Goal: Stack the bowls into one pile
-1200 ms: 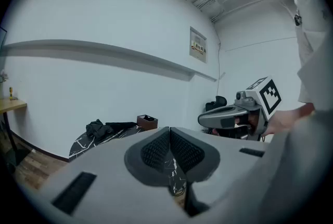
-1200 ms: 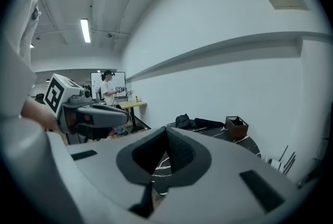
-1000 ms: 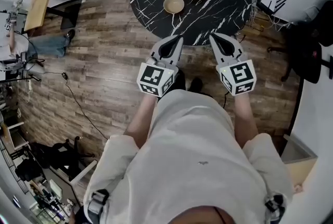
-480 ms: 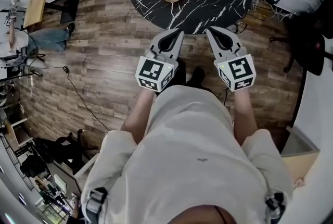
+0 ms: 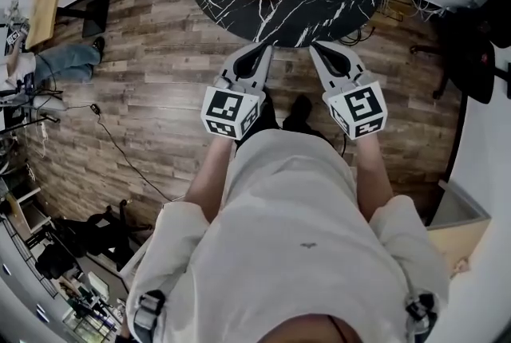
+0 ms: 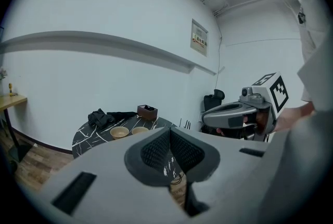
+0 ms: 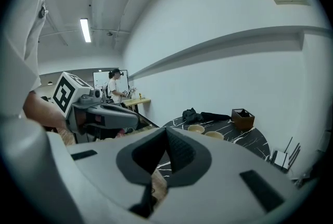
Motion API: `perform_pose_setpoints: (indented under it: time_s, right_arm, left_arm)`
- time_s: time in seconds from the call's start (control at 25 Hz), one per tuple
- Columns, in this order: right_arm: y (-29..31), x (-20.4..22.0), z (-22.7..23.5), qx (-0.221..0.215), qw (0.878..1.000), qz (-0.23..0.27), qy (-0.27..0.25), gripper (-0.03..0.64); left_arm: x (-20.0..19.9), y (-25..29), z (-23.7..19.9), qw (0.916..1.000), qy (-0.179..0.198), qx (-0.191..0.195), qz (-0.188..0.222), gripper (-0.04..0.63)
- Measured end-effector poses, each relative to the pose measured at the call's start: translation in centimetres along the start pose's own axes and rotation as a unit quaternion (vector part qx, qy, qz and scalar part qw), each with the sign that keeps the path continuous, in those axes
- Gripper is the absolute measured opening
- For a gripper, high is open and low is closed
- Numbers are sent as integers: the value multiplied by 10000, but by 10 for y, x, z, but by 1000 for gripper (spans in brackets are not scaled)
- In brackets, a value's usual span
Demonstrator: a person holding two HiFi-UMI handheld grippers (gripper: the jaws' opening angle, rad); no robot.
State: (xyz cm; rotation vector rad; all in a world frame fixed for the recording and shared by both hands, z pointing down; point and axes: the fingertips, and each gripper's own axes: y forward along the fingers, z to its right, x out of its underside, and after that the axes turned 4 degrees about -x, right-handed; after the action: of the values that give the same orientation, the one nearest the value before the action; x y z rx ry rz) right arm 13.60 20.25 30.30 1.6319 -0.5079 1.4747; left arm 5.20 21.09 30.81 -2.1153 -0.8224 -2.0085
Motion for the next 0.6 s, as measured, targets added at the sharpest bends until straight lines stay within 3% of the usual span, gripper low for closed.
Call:
perform_pose_setpoints:
  time_s: [0.4,0.6]
  right_arm:
    - [65,-19,-3,164,9998,-141,24,5]
    - [96,-36,3,379,9992,-155,-8,9]
  left_arm:
    - [-13,4,-73,9999,92,4,44,6]
    - [-21,18,-107,9997,131,208,17,6]
